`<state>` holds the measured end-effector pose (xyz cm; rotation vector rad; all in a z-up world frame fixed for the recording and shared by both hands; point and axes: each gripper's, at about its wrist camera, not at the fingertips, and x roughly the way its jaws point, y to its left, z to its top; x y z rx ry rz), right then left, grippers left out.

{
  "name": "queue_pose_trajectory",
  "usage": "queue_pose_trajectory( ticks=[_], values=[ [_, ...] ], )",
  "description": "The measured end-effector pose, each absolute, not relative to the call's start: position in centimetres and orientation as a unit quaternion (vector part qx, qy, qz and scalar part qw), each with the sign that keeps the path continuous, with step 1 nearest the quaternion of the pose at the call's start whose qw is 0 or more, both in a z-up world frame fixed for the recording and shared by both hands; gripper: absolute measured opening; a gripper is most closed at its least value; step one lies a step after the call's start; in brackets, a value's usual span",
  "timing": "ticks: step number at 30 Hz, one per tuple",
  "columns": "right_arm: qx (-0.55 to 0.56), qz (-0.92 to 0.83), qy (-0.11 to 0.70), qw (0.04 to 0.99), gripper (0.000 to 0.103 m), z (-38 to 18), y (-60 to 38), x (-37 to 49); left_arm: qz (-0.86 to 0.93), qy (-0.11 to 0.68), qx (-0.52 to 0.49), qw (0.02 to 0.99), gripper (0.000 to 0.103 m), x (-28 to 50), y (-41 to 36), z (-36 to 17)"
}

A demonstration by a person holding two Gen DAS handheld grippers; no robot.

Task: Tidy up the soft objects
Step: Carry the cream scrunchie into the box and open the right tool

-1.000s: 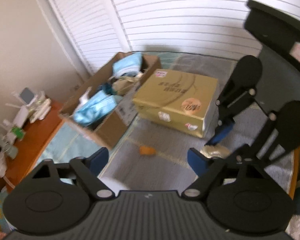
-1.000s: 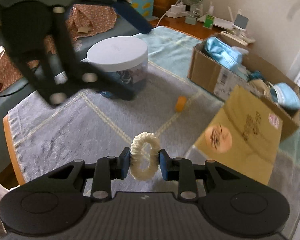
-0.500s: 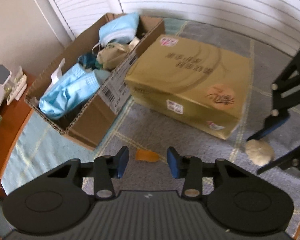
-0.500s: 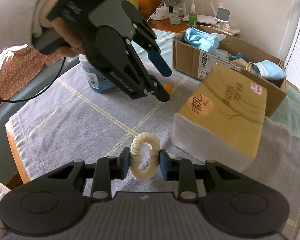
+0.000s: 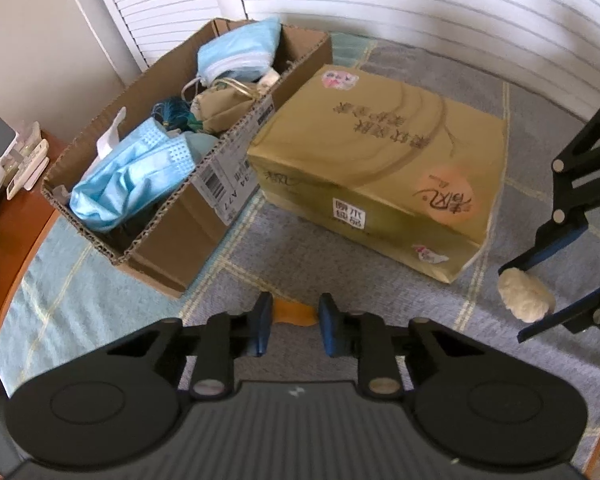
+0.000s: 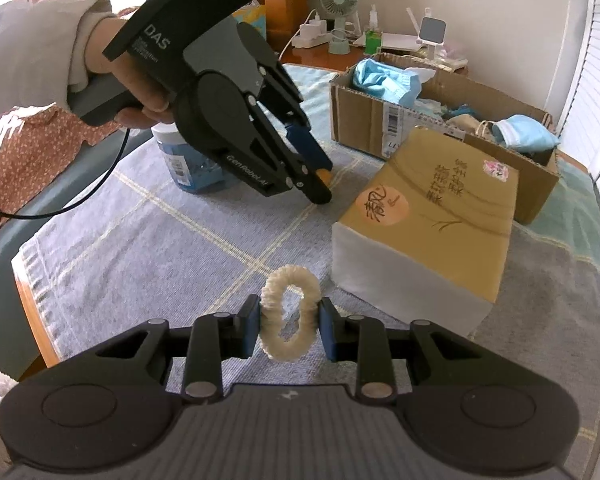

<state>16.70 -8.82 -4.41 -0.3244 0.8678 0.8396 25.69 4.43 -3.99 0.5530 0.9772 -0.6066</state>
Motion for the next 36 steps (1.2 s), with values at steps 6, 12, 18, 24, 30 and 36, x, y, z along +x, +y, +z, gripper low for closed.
queue_pose_trajectory(
  ticks=[6,12,18,24,30,36],
  values=[
    [-0.143,0.383,0.398,0.821,0.035,-3.1,-9.3,16.3,-0.279,0.445,0.231,0.819,0.023,24.4,5.2,-1.7],
    [-0.143,0.369,0.362,0.844,0.035,-0.1,-9.9,15.8,-0.269,0.427,0.203,0.839,0.023,23.4,6.1,1.0],
    [-0.156,0.338,0.314,0.874,0.035,3.1,-9.8,18.3,-0.249,0.415,0.194,0.853,0.023,22.9,7.1,2.6],
    [-0.163,0.302,0.298,0.891,0.035,4.5,-8.2,24.2,-0.242,0.410,0.181,0.860,0.023,23.4,7.9,3.1],
    [-0.162,0.283,0.300,0.896,0.035,4.3,-6.3,29.7,-0.228,0.415,0.171,0.864,0.023,24.1,8.8,3.0],
    [-0.157,0.274,0.309,0.897,0.044,3.1,-4.9,33.1,-0.219,0.420,0.167,0.865,0.023,24.8,9.3,3.0]
  ],
)
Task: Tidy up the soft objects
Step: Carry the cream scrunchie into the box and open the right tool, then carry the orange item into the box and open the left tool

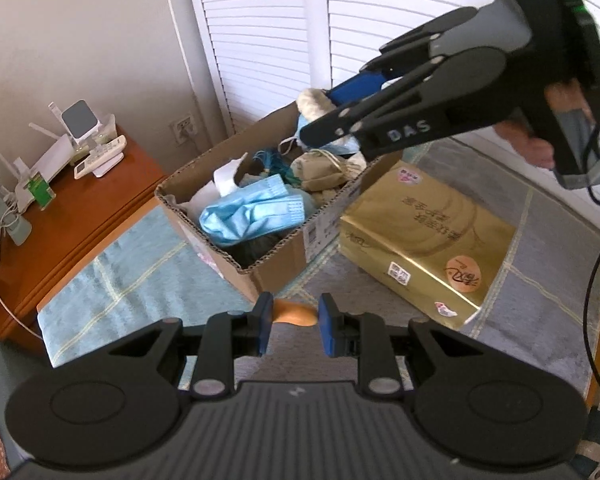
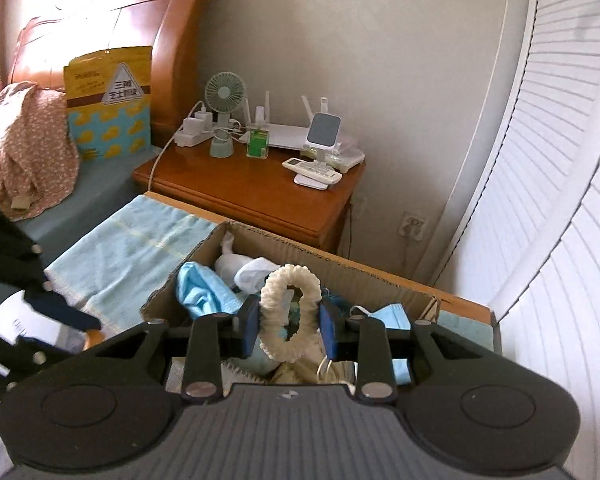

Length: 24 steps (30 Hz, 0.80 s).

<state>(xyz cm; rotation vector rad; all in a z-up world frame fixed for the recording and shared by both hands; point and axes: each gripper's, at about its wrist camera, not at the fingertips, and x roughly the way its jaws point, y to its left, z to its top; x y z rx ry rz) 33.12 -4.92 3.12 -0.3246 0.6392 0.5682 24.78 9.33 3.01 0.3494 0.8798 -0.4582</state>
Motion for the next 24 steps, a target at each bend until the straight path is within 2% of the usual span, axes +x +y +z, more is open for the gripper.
queue_pose_trajectory(
  ticks=[2,4,6,9,15,24],
  values=[
    [-0.154,0.272,0.304,0.900,0.046,2.7,-4.7,33.5,-0.216,0.420,0.167,0.865,0.023,24.9,9.3,3.1],
    [-0.152,0.272,0.307,0.899,0.052,2.5,-4.7,33.7,-0.216,0.419,0.167,0.866,0.023,25.0,9.2,3.3],
    [-0.148,0.265,0.304,0.903,0.077,2.4,-5.0,33.4,-0.214,0.417,0.168,0.867,0.023,25.2,9.1,3.5],
    [-0.138,0.262,0.289,0.910,0.093,2.6,-6.1,32.2,-0.217,0.414,0.167,0.868,0.023,25.5,8.6,4.0],
    [-0.096,0.249,0.285,0.920,0.103,3.0,-9.1,29.6,-0.224,0.408,0.168,0.869,0.023,26.3,7.0,4.8],
    [-0.045,0.214,0.302,0.928,0.103,2.6,-13.1,25.9,-0.227,0.403,0.155,0.873,0.023,29.6,4.4,6.0]
  ],
)
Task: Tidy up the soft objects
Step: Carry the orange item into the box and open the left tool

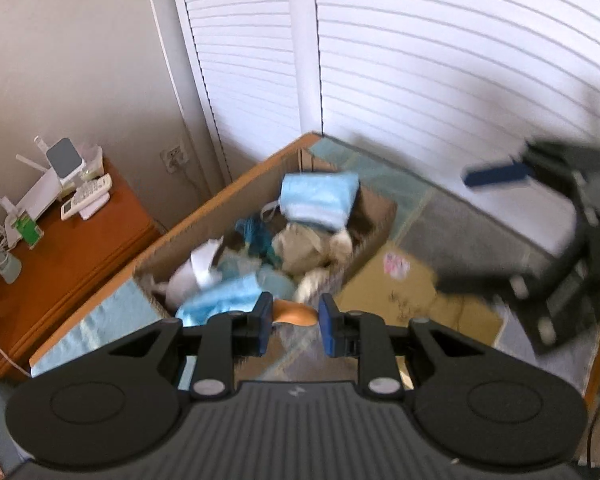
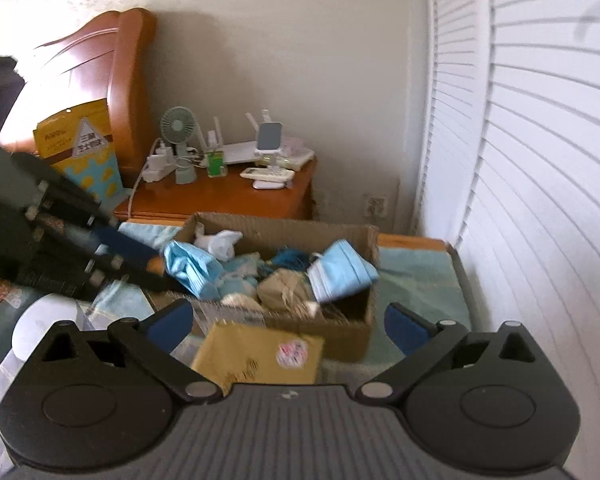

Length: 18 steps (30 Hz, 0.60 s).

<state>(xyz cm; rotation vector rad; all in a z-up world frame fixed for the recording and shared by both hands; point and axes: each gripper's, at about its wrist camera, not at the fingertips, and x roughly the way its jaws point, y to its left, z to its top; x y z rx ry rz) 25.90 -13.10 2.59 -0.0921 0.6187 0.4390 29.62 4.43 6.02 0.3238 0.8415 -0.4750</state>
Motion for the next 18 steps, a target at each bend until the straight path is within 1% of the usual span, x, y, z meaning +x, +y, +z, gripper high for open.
queue_pose_trajectory(
  ticks=[5,9,11,12,13,14,15,18],
  values=[
    [-0.028,0.206,0.311,0.927,0.103,2.1,-14.1,24.5,-0.218,0.395,0.144,0.881,0.023,32.7,2.5,6.7],
    [-0.026,0.207,0.314,0.926,0.103,1.8,-14.3,24.0,-0.188,0.385,0.136,0.893,0.029,35.3,1.5,6.7],
    [-0.024,0.207,0.315,0.926,0.103,1.8,-14.4,24.0,-0.177,0.383,0.131,0.897,0.046,35.9,1.4,6.7],
    [-0.022,0.207,0.316,0.926,0.103,1.8,-14.5,23.9,-0.171,0.379,0.127,0.901,0.071,35.9,1.5,6.8],
    [-0.020,0.206,0.317,0.926,0.103,1.8,-14.6,24.0,-0.160,0.370,0.123,0.907,0.091,35.7,1.7,6.9],
    [-0.019,0.205,0.318,0.926,0.103,1.8,-14.7,24.0,-0.152,0.358,0.121,0.913,0.096,35.2,1.9,7.1],
    [-0.018,0.203,0.318,0.926,0.103,1.9,-14.8,23.8,-0.149,0.347,0.117,0.918,0.097,34.6,2.2,7.3],
    [-0.015,0.198,0.316,0.928,0.103,2.2,-15.0,23.6,-0.131,0.349,0.097,0.923,0.097,33.3,2.9,8.1]
  ],
)
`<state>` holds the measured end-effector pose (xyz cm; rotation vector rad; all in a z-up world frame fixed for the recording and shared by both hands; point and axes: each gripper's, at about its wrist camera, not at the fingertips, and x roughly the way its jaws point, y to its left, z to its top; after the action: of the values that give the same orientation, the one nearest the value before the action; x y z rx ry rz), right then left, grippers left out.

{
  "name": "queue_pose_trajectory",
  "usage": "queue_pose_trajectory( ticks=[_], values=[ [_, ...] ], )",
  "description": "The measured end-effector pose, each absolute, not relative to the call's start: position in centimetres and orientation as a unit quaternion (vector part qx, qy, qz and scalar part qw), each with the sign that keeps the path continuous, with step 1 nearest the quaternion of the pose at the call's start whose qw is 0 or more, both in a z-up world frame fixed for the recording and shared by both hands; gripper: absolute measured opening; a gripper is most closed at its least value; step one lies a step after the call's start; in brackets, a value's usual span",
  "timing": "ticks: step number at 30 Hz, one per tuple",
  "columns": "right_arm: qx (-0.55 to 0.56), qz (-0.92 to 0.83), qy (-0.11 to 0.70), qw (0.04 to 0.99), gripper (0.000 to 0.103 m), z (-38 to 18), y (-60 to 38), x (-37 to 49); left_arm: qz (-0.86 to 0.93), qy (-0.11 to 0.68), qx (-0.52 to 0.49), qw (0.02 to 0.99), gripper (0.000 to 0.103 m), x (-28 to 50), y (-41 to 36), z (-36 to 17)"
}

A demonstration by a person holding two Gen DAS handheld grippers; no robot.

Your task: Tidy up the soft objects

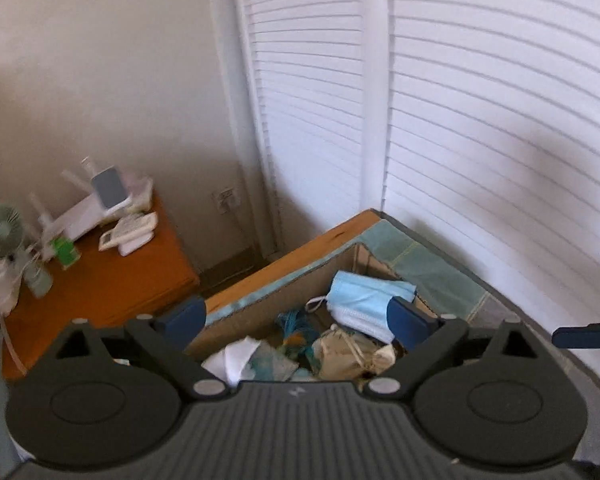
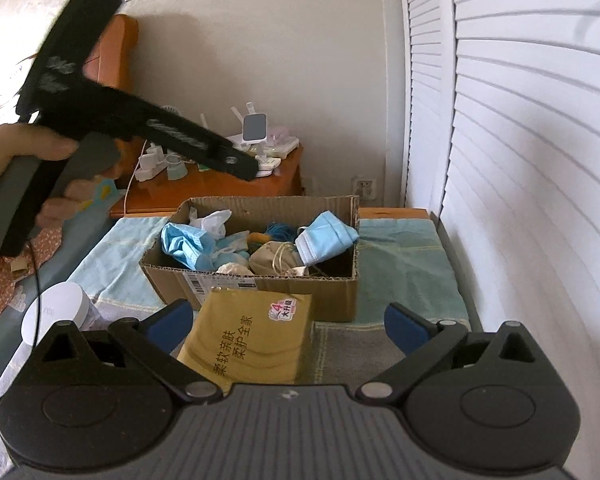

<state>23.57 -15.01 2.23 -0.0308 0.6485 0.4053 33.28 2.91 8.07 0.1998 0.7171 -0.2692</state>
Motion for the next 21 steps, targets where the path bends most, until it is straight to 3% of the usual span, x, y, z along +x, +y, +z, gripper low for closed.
queue_pose_trajectory(
  ticks=[13,21],
  values=[
    [0.001,0.104,0.365,0.925,0.103,3.3,-15.8,20.9,-0.033,0.303,0.072,0.950,0.102,19.1,2.4,8.1],
    [-0.022,0.075,0.378,0.923,0.103,4.0,-14.8,17.9,0.044,0.357,0.018,0.933,0.102,14.2,1.5,7.1]
  ],
)
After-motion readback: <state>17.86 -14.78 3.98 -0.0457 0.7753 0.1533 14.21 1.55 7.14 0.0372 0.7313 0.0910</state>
